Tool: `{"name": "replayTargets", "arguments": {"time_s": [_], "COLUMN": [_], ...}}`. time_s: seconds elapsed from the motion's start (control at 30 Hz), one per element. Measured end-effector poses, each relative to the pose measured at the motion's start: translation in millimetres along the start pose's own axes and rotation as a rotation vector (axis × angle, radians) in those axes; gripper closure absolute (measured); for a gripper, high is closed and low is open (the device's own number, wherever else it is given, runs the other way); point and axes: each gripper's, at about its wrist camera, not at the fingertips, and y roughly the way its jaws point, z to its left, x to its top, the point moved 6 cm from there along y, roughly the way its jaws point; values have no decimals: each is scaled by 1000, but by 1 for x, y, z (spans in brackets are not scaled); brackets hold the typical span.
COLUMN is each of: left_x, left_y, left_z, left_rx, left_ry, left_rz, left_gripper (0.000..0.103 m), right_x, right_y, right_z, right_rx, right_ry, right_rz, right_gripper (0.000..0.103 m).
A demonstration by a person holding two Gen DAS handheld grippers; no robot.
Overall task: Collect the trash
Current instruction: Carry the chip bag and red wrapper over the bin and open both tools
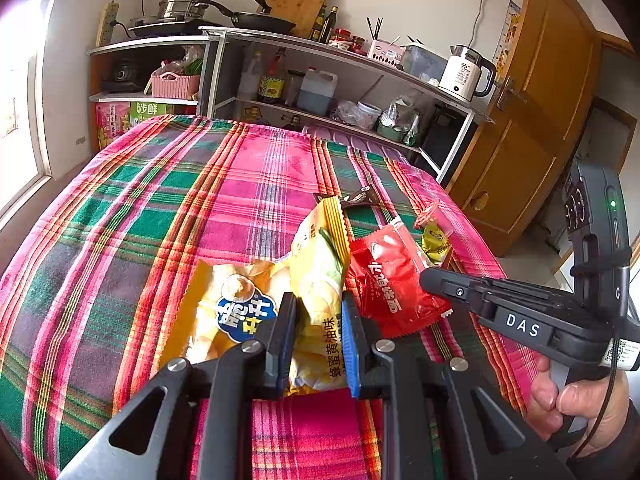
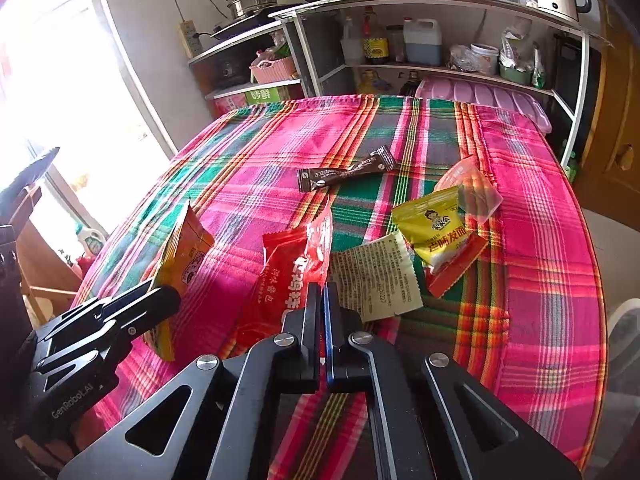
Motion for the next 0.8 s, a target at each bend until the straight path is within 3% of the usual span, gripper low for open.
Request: {"name": "replayTargets", "arguments": {"time_s": [0.37, 0.8], "left_x": [-3, -8], "left_y": [-22, -33], "left_z": [-37, -108], "left_rx": [-19, -87], "left_ry": [53, 152], "left_rz": [-12, -8], "left_gripper": [81, 81], "right_x": [-15, -34], "right_y": [-55, -109], "right_z": [-15, -58], "right_rx": [5, -36], "right_ry": [25, 90], "right_rz": [-63, -129], "right_gripper": [103, 103]}}
